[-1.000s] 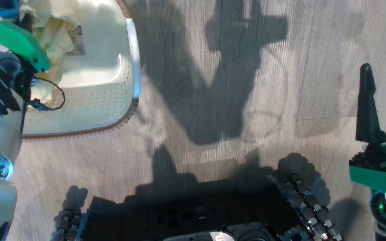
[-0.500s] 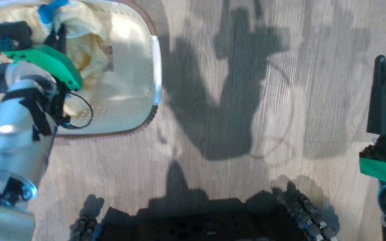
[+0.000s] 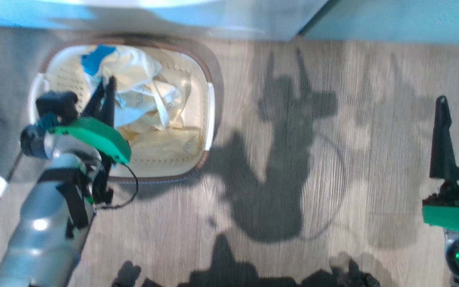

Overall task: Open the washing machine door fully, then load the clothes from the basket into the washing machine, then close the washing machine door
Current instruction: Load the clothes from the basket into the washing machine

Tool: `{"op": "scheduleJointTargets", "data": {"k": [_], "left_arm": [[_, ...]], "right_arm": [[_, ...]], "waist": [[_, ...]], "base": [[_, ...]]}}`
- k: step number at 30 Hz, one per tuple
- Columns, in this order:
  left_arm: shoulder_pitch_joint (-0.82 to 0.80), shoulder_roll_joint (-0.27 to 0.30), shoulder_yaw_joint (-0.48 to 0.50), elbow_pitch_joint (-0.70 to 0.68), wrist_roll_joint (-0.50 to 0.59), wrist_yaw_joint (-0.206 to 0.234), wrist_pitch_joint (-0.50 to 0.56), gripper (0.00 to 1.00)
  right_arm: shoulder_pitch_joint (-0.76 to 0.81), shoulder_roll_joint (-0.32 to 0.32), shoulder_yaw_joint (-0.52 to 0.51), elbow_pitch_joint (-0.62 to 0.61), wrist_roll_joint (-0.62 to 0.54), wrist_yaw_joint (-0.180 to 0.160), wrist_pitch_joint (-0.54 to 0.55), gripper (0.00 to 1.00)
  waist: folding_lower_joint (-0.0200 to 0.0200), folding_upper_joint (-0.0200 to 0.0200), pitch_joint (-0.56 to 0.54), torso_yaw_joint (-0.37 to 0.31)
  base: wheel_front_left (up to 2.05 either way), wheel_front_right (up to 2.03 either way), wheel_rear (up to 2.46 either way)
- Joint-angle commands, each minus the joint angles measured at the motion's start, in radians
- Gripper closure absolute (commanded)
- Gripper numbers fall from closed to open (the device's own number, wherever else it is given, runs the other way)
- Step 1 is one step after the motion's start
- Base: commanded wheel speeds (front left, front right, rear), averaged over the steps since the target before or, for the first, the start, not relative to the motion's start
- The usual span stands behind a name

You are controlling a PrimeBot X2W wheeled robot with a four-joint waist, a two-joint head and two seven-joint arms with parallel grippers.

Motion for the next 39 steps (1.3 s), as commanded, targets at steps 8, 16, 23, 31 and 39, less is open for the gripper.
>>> {"op": "scheduleJointTargets", "data": {"k": [8, 16, 23, 31, 39], "left_arm": [[0.168, 0.003, 0.09, -0.219, 0.075, 0.024, -0.011, 1.0], [0.278, -0.005, 0.124, -0.332, 0.119, 0.048, -0.011, 1.0], [0.371, 0.005, 0.14, -0.402, 0.137, 0.065, -0.011, 1.0], [0.471, 0.02, 0.145, -0.456, 0.137, 0.081, -0.001, 1.0], [0.551, 0.026, 0.134, -0.511, 0.135, 0.095, 0.027, 1.0]], "right_arm": [[0.067, -0.015, 0.007, 0.02, -0.011, -0.003, -0.006, 0.0], [0.097, -0.015, 0.037, 0.072, -0.052, -0.003, -0.006, 0.0], [0.127, -0.015, 0.044, 0.107, -0.059, -0.003, -0.006, 0.0], [0.173, -0.015, 0.038, 0.146, -0.07, -0.003, -0.006, 0.0], [0.218, -0.015, 0.047, 0.163, -0.068, -0.003, -0.004, 0.0]], "waist": [[0.0001, -0.0001, -0.184, 0.047], [0.0001, -0.0001, -0.315, 0.055], [0.0001, -0.0001, -0.417, 0.05], [0.0001, -0.0001, -0.527, 0.051], [0.0001, -0.0001, -0.619, 0.051]], "base": [[0.0, 0.0, 0.0], [0.0, 0.0, 0.0], [0.0, 0.0, 0.0], [0.0, 0.0, 0.0], [0.0, 0.0, 0.0]]}}
